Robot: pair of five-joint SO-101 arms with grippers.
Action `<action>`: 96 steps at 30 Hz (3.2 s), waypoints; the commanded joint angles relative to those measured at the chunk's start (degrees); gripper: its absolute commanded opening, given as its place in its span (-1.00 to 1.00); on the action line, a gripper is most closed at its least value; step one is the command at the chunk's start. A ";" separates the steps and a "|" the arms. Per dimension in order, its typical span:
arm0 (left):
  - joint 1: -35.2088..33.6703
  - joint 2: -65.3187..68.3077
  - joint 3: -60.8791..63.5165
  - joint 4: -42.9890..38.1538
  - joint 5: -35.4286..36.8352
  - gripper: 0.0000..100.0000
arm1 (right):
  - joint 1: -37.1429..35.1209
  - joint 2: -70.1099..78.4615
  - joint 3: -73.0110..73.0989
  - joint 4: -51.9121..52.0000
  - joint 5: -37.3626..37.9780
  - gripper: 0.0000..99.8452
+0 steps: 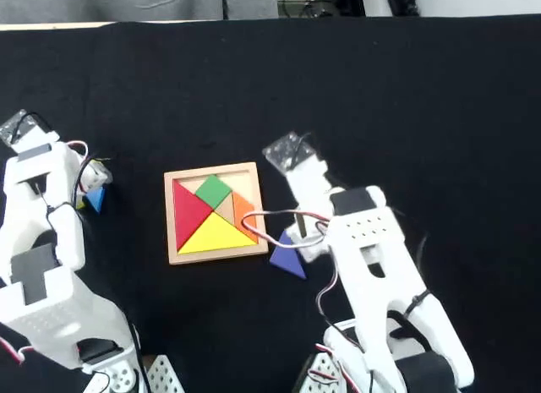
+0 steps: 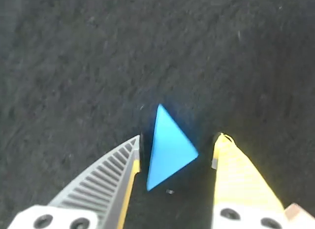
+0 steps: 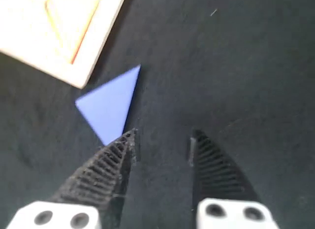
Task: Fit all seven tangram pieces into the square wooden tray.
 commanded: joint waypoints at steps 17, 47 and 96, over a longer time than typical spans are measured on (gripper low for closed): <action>0.13 1.23 -1.71 0.53 1.23 -0.77 | -9.14 -0.57 1.89 6.86 18.11 -0.98; 2.59 -6.15 4.44 0.26 -10.99 -0.47 | -10.99 -0.40 12.26 -4.57 20.22 -0.98; 4.18 -6.07 6.90 -3.69 -13.10 -0.47 | 10.64 22.64 -17.45 7.21 28.22 -0.98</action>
